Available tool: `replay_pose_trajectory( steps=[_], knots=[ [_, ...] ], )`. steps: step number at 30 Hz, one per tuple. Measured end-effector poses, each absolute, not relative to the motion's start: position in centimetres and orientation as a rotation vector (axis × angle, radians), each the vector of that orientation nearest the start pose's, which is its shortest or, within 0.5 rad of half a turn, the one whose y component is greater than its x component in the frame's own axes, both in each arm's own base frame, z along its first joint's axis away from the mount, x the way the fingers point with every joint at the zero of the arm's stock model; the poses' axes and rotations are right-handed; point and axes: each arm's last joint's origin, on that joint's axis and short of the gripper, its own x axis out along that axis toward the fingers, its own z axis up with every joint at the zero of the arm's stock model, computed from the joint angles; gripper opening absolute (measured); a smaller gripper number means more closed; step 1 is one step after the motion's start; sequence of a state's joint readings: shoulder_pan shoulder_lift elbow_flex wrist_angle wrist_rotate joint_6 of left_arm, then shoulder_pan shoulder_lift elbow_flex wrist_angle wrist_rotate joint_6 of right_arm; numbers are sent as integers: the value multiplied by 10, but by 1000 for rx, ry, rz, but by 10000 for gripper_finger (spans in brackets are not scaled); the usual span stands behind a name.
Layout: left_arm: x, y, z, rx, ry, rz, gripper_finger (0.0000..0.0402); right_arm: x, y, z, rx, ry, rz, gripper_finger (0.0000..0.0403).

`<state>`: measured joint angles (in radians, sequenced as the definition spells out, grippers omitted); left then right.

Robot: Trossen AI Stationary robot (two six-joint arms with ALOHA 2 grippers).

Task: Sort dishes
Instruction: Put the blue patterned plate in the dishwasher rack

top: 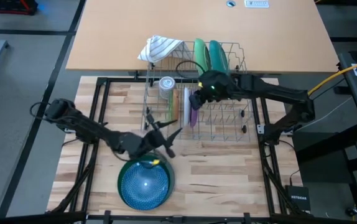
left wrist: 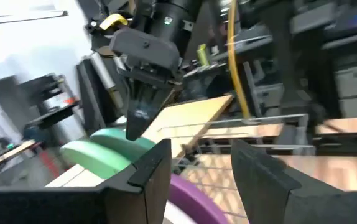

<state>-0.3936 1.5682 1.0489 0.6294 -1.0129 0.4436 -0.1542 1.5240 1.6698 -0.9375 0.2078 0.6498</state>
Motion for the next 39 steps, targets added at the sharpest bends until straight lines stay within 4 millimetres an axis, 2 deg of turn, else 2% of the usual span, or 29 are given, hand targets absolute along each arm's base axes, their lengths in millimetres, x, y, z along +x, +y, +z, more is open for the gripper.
replay_pose_trajectory(
  steps=[4,8,13,20,25,28,34,39],
  knots=[
    [311,-134,308,369,95,528,156,302,-25,399,585,658,-509,179],
    [295,-163,296,355,155,412,156,302,14,396,587,710,-402,179],
    [269,-197,281,289,225,276,156,300,70,381,620,771,-282,179],
    [231,-237,272,134,259,99,156,297,145,356,842,646,-163,179],
    [206,-256,264,107,331,-28,156,302,188,323,1001,565,-106,179],
    [193,-263,259,97,376,-73,156,309,207,298,1112,536,-151,179],
    [173,-272,251,112,467,-166,156,333,234,239,1380,535,-297,179],
    [157,-275,244,100,557,-218,156,352,244,200,1580,575,-332,179]
  ],
)
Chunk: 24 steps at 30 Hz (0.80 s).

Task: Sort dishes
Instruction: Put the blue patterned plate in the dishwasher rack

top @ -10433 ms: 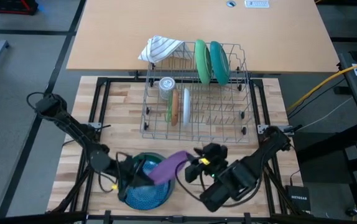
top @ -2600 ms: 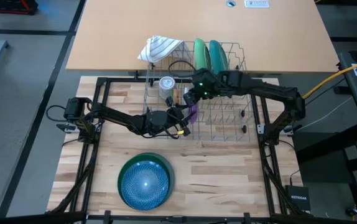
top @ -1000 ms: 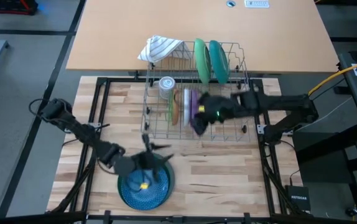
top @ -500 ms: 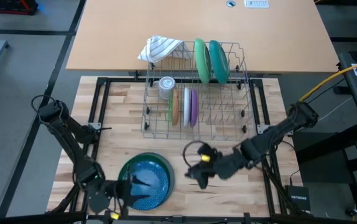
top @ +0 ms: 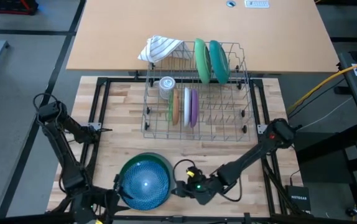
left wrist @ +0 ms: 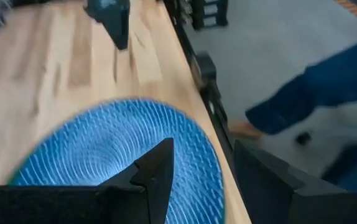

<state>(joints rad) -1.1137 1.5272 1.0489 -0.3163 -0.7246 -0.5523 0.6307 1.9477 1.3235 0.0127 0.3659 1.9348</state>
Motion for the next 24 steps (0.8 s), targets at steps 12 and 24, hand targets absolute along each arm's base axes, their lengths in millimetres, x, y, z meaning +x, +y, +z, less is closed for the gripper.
replay_pose_trajectory(
  steps=[12,24],
  knots=[
    [132,-272,228,-79,874,-230,156,380,229,162,1689,522,-402,179],
    [124,-254,218,-187,1092,-10,156,391,206,160,1691,488,-466,179]
  ],
)
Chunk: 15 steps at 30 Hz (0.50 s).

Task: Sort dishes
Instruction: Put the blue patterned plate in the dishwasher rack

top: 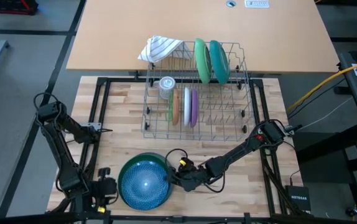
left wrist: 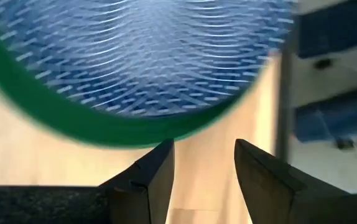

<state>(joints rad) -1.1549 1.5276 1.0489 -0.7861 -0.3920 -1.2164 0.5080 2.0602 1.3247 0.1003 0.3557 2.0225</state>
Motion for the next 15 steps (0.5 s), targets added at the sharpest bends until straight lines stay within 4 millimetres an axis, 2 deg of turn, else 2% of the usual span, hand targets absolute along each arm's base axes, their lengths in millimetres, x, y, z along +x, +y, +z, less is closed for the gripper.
replay_pose_trajectory(
  steps=[6,15],
  knots=[
    [127,-242,207,-279,1124,152,156,390,205,158,1671,509,-493,179],
    [134,-231,190,-351,1168,223,156,387,205,154,1671,532,-540,179]
  ],
)
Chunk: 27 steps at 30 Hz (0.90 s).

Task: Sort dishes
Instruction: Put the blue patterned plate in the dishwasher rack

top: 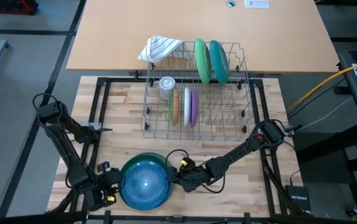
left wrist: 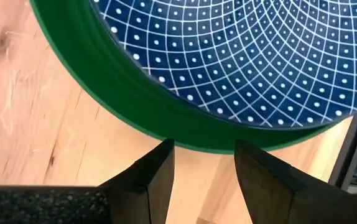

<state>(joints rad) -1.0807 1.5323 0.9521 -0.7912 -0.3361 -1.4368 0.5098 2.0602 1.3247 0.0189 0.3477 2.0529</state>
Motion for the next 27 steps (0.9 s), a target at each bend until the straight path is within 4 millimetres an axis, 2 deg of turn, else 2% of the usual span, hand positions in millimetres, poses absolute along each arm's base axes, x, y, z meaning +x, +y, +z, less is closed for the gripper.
replay_pose_trajectory(
  steps=[15,27],
  knots=[
    [157,-219,186,-361,1154,262,156,387,206,154,1685,549,-534,179],
    [179,-222,177,-369,1121,210,156,387,206,155,1689,553,-528,179]
  ],
)
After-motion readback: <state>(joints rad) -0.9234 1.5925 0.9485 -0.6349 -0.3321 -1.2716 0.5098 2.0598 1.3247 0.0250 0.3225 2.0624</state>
